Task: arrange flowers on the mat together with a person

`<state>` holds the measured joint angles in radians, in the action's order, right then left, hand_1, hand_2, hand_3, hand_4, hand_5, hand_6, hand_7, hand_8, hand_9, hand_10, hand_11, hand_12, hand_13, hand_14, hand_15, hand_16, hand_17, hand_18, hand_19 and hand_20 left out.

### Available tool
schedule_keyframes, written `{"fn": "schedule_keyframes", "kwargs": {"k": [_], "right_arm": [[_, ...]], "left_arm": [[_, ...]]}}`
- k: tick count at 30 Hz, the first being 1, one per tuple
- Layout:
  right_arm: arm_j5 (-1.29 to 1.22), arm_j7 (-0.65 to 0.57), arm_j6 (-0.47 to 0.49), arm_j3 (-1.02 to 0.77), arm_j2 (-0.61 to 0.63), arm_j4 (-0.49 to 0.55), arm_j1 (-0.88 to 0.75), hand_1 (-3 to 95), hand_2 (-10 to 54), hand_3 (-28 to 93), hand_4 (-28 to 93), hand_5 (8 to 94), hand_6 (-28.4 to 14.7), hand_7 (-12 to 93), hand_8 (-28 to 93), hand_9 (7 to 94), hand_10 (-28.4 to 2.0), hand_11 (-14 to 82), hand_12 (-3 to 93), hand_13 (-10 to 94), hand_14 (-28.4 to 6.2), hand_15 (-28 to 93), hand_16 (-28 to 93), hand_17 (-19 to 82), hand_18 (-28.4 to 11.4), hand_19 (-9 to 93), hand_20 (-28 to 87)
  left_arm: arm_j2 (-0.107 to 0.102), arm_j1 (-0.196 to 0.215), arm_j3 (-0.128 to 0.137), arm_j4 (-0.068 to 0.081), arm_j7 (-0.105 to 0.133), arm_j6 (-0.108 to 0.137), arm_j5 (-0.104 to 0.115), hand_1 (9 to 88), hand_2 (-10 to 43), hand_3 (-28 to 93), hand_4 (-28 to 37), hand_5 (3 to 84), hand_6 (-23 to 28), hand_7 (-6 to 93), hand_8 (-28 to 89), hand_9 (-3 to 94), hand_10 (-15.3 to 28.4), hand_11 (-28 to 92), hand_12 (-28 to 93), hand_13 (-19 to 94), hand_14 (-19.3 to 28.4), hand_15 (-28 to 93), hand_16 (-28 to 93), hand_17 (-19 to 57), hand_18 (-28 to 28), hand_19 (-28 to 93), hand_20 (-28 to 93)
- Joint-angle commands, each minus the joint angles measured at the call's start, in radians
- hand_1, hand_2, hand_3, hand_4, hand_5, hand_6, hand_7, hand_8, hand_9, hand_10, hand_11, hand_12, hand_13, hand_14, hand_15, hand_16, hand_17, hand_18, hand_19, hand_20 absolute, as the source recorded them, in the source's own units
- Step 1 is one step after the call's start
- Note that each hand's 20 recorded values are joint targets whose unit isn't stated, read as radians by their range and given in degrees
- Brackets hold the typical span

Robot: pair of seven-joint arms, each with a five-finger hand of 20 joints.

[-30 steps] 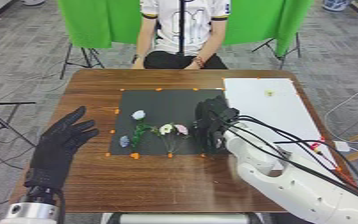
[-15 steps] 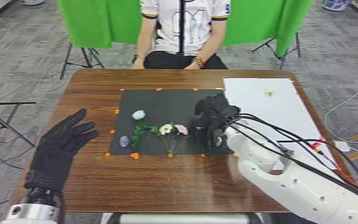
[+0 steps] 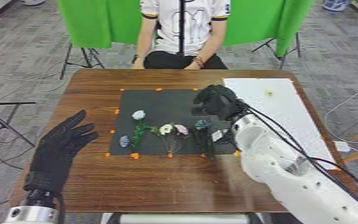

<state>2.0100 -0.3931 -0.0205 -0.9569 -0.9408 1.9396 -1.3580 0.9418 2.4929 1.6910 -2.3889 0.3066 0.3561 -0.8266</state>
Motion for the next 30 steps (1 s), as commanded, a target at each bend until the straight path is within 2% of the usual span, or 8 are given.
{"fn": "schedule_keyframes", "kwargs": {"k": [1, 6, 8, 14, 17, 21, 24, 30], "right_arm": [[-0.235, 0.063, -0.013, -0.244, -0.053, 0.138, -0.248, 28.7, -2.2, 74, -27, 58.1, 0.2, 15, -13, 60.6, -14.1, 22.6, 15.7, 56, -11.9, 57, 13, 18, -17.3, 65, 16], [-0.542, 0.12, -0.043, -0.411, -0.095, 0.18, -0.393, 25.3, 1.5, 72, -27, 55.6, -0.9, 14, -12, 57.8, -15.7, 21.0, 15.5, 53, -14.3, 57, 12, 16, -18.8, 64, 16], [-0.655, 0.154, 0.021, -0.484, -0.134, 0.166, -0.441, 24.0, 2.2, 71, -27, 54.7, -1.2, 14, -12, 57.2, -16.3, 20.7, 15.6, 52, -15.3, 58, 12, 16, -18.9, 64, 16], [-0.982, 0.222, 0.072, -0.606, -0.202, 0.148, -0.555, 23.1, 2.8, 70, -27, 50.5, -1.6, 13, -12, 51.6, -17.0, 18.3, 15.1, 46, -17.0, 54, 10, 13, -19.2, 61, 15], [-1.05, 0.243, 0.092, -0.638, -0.222, 0.148, -0.592, 22.1, 3.6, 70, -28, 48.5, -1.3, 12, -11, 50.4, -17.2, 16.5, 14.8, 45, -17.5, 51, 9, 12, -19.0, 58, 15], [-1.084, 0.251, 0.098, -0.648, -0.228, 0.156, -0.617, 21.5, 3.8, 70, -28, 47.4, -1.0, 12, -11, 49.5, -17.0, 15.0, 14.6, 44, -17.9, 49, 9, 11, -19.2, 57, 16], [-1.087, 0.26, 0.118, -0.652, -0.234, 0.157, -0.626, 20.8, 4.3, 70, -28, 47.1, -0.9, 12, -11, 49.2, -16.9, 14.6, 14.7, 44, -18.0, 49, 9, 11, -19.1, 57, 16], [-1.099, 0.279, 0.108, -0.641, -0.235, 0.164, -0.62, 20.6, 4.5, 70, -28, 46.8, -0.8, 12, -11, 49.1, -16.7, 14.5, 15.0, 43, -17.9, 48, 10, 11, -19.1, 56, 17]], "left_arm": [[-0.01, 0.02, -0.002, 0.0, 0.031, 0.021, 0.004, 19.8, 3.8, 78, -28.3, 34.7, 6.9, 14.5, -10, 32.9, 19.1, 25, 11, 23, 26.9, 55, -10, -9.9, 22.2, 48, 14], [-0.015, 0.02, 0.004, 0.004, 0.041, 0.022, 0.004, 19.0, 3.8, 78, -28.3, 33.6, 6.0, 14.3, -10, 31.4, 18.4, 23, 11, 22, 26.4, 53, -10, -10.2, 22.3, 48, 14], [-0.014, 0.019, 0.009, 0.002, 0.037, 0.021, 0.003, 18.9, 3.7, 78, -28.3, 33.5, 5.9, 14.3, -10, 31.0, 18.1, 23, 11, 22, 26.3, 53, -9, -10.2, 22.3, 47, 14], [-0.008, 0.018, 0.018, 0.002, 0.022, 0.016, -0.008, 18.7, 3.8, 78, -28.3, 33.4, 5.8, 14.3, -10, 29.9, 17.7, 22, 11, 21, 25.6, 51, -9, -10.4, 22.1, 47, 14], [-0.006, 0.02, 0.019, 0.004, 0.024, 0.016, -0.005, 18.5, 3.8, 78, -28.3, 33.4, 5.8, 14.3, -10, 29.9, 17.7, 22, 11, 20, 25.3, 51, -9, -10.5, 21.9, 46, 14], [0.003, 0.018, 0.03, 0.005, 0.004, 0.006, -0.004, 18.3, 3.8, 78, -28.3, 33.3, 5.8, 14.3, -10, 30.8, 18.2, 23, 12, 20, 25.6, 50, -8, -10.5, 21.9, 46, 14], [0.0, 0.02, 0.022, 0.002, 0.02, 0.022, 0.0, 18.3, 4.0, 78, -28.3, 33.3, 5.9, 14.4, -10, 31.2, 18.6, 23, 12, 21, 25.7, 51, -8, -10.5, 22.0, 46, 14], [0.003, 0.026, 0.02, -0.002, 0.02, 0.031, 0.001, 18.3, 4.2, 78, -28.3, 33.3, 5.9, 14.5, -10, 31.2, 18.6, 23, 11, 21, 25.9, 51, -8, -10.3, 21.9, 46, 14]]}}
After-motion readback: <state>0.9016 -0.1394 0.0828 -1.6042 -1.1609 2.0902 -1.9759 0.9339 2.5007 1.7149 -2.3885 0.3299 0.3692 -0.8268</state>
